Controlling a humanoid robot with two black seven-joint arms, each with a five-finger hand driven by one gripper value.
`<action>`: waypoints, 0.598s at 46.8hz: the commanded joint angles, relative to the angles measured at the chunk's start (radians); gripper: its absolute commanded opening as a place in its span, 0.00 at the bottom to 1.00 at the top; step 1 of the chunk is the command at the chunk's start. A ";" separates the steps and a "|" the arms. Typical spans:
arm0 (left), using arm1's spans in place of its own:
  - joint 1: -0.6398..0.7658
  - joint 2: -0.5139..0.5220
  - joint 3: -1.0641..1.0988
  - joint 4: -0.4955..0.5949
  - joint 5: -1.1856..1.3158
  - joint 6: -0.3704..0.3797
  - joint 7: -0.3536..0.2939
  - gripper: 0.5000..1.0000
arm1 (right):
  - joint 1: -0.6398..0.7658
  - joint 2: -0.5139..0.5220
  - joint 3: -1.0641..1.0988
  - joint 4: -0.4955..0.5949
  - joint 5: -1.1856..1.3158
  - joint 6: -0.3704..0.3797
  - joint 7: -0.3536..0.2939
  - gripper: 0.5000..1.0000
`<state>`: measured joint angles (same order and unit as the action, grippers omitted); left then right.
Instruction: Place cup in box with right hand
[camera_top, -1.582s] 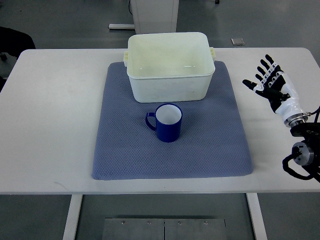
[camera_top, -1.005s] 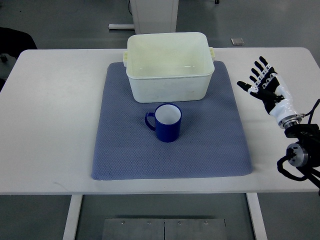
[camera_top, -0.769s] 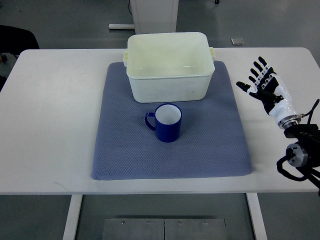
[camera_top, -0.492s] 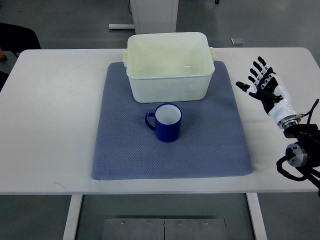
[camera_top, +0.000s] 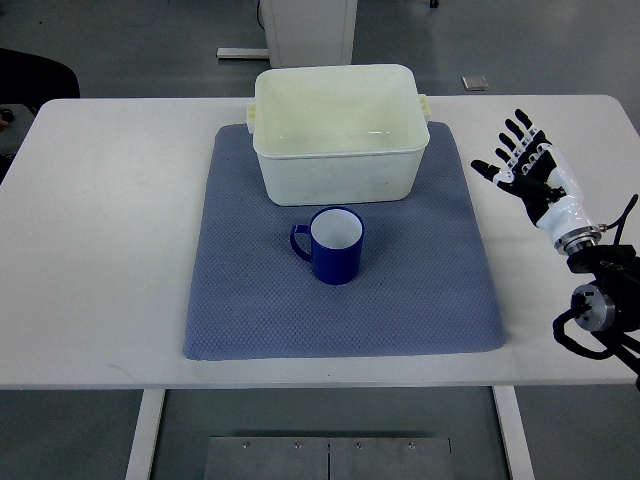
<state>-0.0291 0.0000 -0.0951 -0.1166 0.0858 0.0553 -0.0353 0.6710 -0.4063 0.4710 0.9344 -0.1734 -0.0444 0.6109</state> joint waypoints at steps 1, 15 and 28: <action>0.000 0.000 0.000 0.000 0.000 0.000 0.000 1.00 | -0.001 0.000 0.000 0.000 0.000 0.001 0.000 1.00; 0.000 0.000 0.000 0.000 0.000 0.000 0.000 1.00 | -0.004 0.000 -0.002 0.001 -0.021 0.008 0.000 1.00; 0.000 0.000 0.000 0.000 0.000 0.000 0.000 1.00 | -0.005 -0.042 0.000 0.038 -0.043 0.029 0.000 1.00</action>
<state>-0.0291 0.0000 -0.0951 -0.1166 0.0858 0.0553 -0.0353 0.6677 -0.4290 0.4706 0.9610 -0.2157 -0.0272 0.6109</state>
